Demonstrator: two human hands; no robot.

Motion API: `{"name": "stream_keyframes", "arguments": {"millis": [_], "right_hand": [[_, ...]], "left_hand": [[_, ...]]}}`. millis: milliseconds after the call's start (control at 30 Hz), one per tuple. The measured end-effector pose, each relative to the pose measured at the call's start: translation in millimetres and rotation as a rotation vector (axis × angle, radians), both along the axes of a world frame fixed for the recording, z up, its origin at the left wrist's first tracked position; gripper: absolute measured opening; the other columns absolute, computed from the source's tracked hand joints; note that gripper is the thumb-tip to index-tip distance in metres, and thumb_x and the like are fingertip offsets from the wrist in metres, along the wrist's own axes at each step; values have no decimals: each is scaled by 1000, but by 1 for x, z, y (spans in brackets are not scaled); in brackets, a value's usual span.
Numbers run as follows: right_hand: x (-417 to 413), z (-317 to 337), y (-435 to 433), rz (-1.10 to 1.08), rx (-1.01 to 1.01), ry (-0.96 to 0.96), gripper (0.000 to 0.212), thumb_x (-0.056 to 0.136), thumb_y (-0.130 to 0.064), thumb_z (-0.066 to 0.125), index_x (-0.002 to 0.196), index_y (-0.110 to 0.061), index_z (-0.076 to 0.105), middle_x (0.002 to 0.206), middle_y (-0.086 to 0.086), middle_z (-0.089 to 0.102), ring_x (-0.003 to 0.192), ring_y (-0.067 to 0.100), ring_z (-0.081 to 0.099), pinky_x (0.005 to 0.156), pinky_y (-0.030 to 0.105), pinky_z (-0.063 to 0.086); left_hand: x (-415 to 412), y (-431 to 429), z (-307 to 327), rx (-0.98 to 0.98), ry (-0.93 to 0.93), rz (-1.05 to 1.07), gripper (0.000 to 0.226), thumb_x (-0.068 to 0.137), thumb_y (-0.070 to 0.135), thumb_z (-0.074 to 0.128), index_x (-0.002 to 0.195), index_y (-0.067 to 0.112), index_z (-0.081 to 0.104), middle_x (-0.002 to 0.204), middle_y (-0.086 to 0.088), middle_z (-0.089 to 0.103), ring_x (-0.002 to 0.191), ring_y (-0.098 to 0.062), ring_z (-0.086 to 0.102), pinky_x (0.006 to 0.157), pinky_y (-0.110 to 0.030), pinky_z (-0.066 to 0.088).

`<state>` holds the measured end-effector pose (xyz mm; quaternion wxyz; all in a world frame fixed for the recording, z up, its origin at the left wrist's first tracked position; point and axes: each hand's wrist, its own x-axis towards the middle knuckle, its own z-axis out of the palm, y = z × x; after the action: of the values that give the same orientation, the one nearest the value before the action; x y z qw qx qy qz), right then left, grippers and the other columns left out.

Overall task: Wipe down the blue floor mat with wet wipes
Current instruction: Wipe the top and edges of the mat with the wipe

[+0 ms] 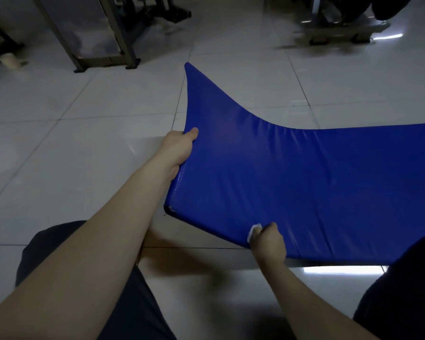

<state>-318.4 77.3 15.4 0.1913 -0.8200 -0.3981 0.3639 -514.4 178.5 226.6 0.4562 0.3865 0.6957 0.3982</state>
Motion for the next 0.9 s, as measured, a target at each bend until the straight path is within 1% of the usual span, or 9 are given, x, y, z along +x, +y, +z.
{"name": "stream_keyframes", "arguments": {"millis": [167,267,333,433,533,633,733,833,900], "right_hand": [[-53,62,18,122,344,293,35,102,-39,53,85,-9,53,81,7,63,73,26,58,67,45,50],[-75,104,26,277,539,491,34,101,-41,54,81,-14,51,69,1,58,63,18,54,61,42,48],[-71,107,32,346,568,477,37,97,-48,54,78,-17,48,65,1,58,59,21,55,57,43,48],[-40,65,39,306,396,214,35,97,-49,53,83,-17,47,75,5,62,69,29,59,61,44,49],[10,2,20,197,-48,-28,33,101,-37,51,110,-6,53,106,16,66,95,35,63,75,38,47],[27,-20,4,48,-172,32,34,102,-26,48,124,-1,52,120,18,62,109,34,61,84,36,47],[-3,15,23,104,42,128,27,104,-33,51,102,-6,53,100,13,61,86,31,59,71,36,45],[-44,81,34,184,355,376,31,103,-39,51,85,-14,49,78,6,59,68,22,57,64,44,53],[-62,114,32,264,499,473,29,105,-34,50,85,-13,50,67,2,58,55,9,54,53,31,51]], "left_hand": [[6,-2,-7,-7,10,-4,38,107,36,49,127,6,61,105,-3,70,84,-16,68,58,-22,55],[7,-3,-5,2,29,2,35,108,36,48,124,7,61,101,-3,70,83,-16,67,57,-22,53],[8,-7,-4,4,42,-5,33,108,36,48,117,8,63,101,-6,72,83,-20,69,62,-25,58],[10,-9,-3,2,55,-29,30,106,37,50,109,11,64,116,-14,72,103,-31,70,89,-42,60],[9,-10,0,3,25,-42,27,106,37,51,103,15,65,113,-9,72,99,-27,71,85,-40,61],[9,-10,-1,8,3,-67,25,106,38,51,94,21,64,109,-8,73,98,-27,71,86,-42,61],[10,-11,-1,32,8,-67,25,108,36,48,92,22,62,104,-5,72,89,-21,70,75,-32,61],[12,-12,-4,37,20,-65,27,110,34,43,86,25,54,91,4,63,75,-9,60,56,-14,51],[11,-12,-5,32,39,-57,29,110,33,42,82,26,49,87,7,59,73,-5,56,49,-12,46]]}}
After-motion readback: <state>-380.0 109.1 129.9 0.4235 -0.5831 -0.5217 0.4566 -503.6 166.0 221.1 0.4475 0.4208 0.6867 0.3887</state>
